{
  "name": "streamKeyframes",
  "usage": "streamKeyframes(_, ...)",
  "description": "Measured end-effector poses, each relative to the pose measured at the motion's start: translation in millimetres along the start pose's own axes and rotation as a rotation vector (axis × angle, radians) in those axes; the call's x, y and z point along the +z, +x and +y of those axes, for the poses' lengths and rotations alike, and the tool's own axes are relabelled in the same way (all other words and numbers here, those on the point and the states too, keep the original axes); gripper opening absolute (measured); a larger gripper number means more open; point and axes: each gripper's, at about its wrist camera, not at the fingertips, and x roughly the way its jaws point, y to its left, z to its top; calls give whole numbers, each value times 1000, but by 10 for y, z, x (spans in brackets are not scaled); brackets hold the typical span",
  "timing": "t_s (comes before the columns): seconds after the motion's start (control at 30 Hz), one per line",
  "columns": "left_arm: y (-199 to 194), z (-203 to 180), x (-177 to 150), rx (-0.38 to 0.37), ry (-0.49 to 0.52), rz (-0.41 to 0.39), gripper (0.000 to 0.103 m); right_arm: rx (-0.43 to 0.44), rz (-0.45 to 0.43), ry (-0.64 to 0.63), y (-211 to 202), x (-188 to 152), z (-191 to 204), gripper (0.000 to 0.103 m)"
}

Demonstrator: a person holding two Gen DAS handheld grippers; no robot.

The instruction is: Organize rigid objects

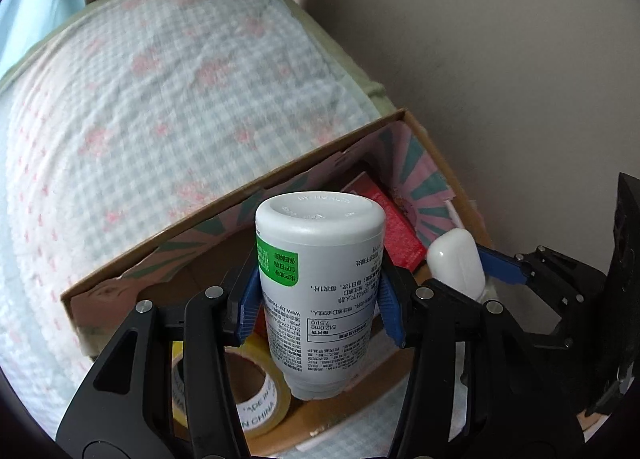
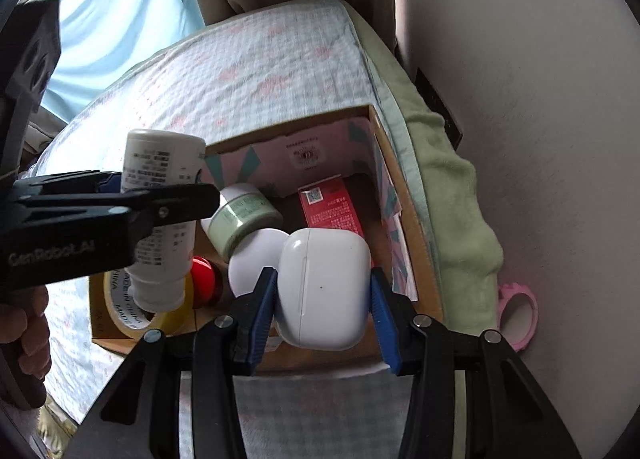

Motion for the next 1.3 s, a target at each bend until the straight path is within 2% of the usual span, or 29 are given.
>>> streamKeyframes(0.1,82,23,28,-20,-5,32,48,-28,13,13,84,-19,-20,43)
streamKeyframes(0.13,93,26,29,-12,-4,36,54,-30,14,19,102,-31,-29,46)
streamKeyframes(0.17,65,31,32,-8,1,32,78,-20,15,22,108,-40,-39,50)
streamKeyframes(0.2,30,27,40,-5,11,23,98,-8,13,25,100,-51,-47,64)
streamKeyframes(0.23,-37,24,47,-4,23,-2,103,1,4,28,76,-70,-61,82)
streamKeyframes(0.3,-138,24,53,5,47,-26,103,36,-1,30,41,-102,-72,98)
streamKeyframes(0.33,-173,30,45,21,58,-31,103,39,3,30,33,-118,-68,102)
streamKeyframes(0.43,-214,76,45,42,70,-24,103,3,-8,29,12,-155,-35,102)
streamKeyframes(0.7,-251,186,-10,65,62,-8,103,25,-11,30,-42,-101,89,102)
streamKeyframes(0.9,-535,239,-109,66,55,-25,103,33,-18,35,-185,-65,174,102)
streamKeyframes(1.07,-934,299,-213,75,46,-73,103,17,-51,23,-448,-33,288,102)
streamKeyframes(1.3,-1832,478,-482,105,2,-179,103,9,-132,-22,-1024,60,685,102)
